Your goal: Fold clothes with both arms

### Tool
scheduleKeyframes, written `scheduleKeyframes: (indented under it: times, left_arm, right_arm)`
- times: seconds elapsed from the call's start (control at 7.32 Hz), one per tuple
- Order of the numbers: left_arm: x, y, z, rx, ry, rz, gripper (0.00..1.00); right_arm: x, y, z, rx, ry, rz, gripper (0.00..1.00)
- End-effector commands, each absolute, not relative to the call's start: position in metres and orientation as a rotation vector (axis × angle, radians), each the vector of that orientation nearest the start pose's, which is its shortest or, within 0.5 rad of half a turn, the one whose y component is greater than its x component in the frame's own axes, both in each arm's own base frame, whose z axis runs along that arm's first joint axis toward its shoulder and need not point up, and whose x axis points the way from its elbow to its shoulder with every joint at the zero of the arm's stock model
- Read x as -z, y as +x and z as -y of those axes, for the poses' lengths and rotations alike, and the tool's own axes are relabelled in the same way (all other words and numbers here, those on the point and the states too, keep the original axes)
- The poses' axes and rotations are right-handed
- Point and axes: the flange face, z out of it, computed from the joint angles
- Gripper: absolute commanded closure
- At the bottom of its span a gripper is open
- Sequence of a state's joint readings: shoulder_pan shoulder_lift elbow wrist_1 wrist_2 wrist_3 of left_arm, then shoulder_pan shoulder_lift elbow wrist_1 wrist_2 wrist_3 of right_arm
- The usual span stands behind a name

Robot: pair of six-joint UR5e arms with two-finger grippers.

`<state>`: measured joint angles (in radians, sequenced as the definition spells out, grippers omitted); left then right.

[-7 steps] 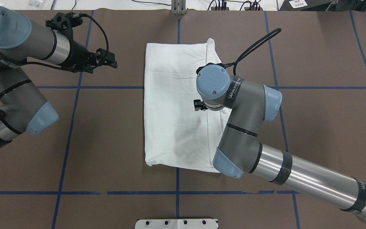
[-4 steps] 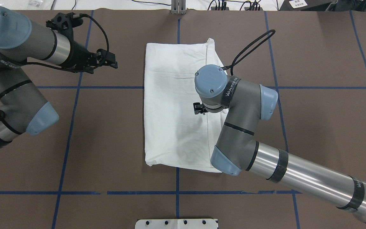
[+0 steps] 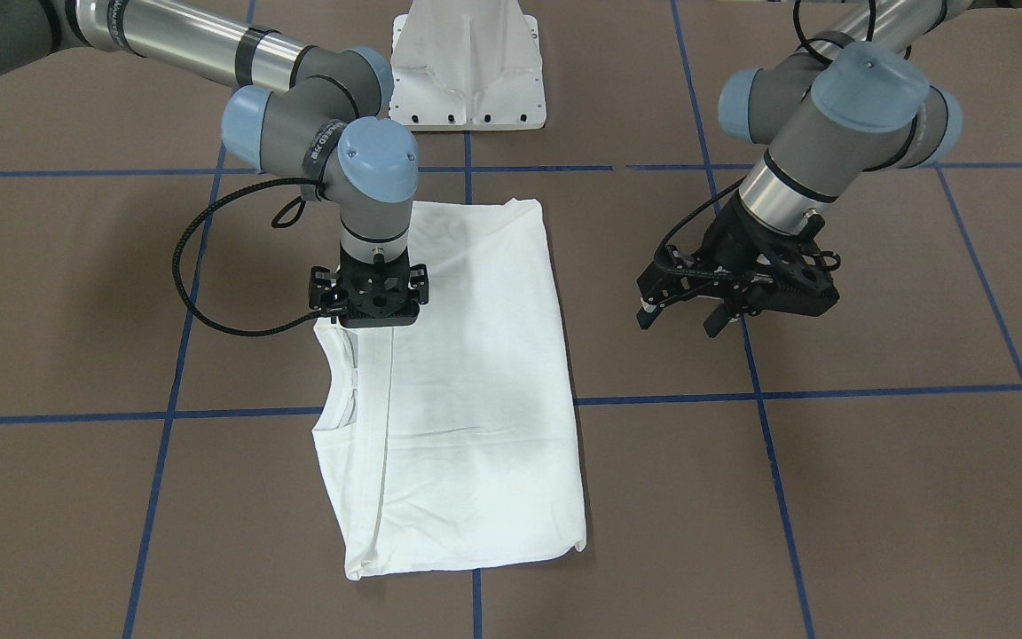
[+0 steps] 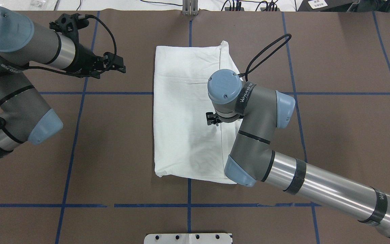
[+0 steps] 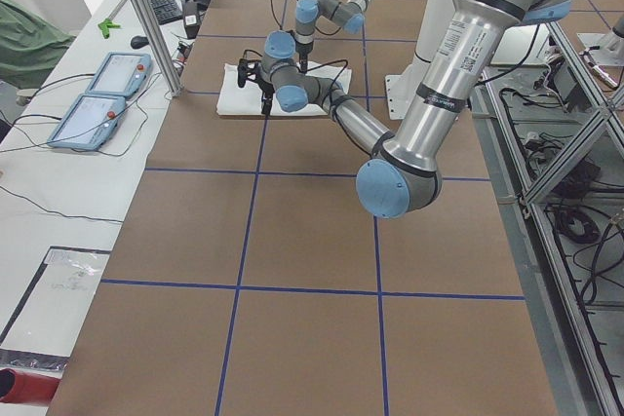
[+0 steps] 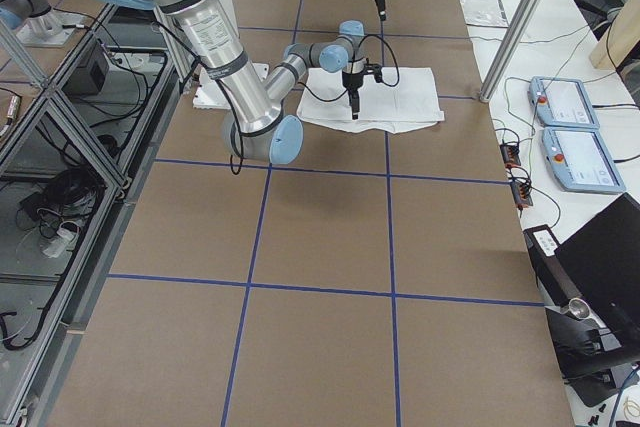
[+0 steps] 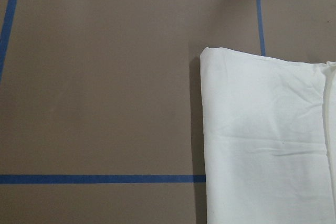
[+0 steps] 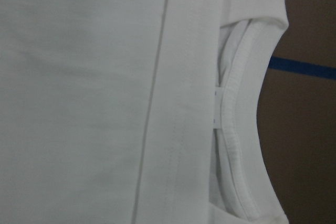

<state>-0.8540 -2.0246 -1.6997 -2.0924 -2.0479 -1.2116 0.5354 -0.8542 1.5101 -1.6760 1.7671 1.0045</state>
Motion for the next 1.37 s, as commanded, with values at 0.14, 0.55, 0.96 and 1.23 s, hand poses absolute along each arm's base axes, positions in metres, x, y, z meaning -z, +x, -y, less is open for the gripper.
scheduleKeyframes:
  times: [0.14,0.55,0.96,1.23]
  left_arm:
    - [-0.277,0.354,0.538,0.173,0.265,-1.134,0.00]
    - [-0.273,0.354,0.539,0.173,0.268,-1.139,0.00]
    - [-0.267,0.353,0.537,0.172,0.273,-1.147,0.00]
    - [-0.266,0.354,0.536,0.169,0.272,-1.149,0.00]
  right_arm:
    - [-0.284,-0.571,0.468,0.090,0.097,0.559,0.00]
    - [-0.288,-0.572,0.465,0.099,0.055,0.570,0.00]
    - [-0.296,-0.568,0.466,0.098,0.034,0.566,0.00]
    - [-0.298,-0.557,0.475,0.083,0.021,0.575,0.00]
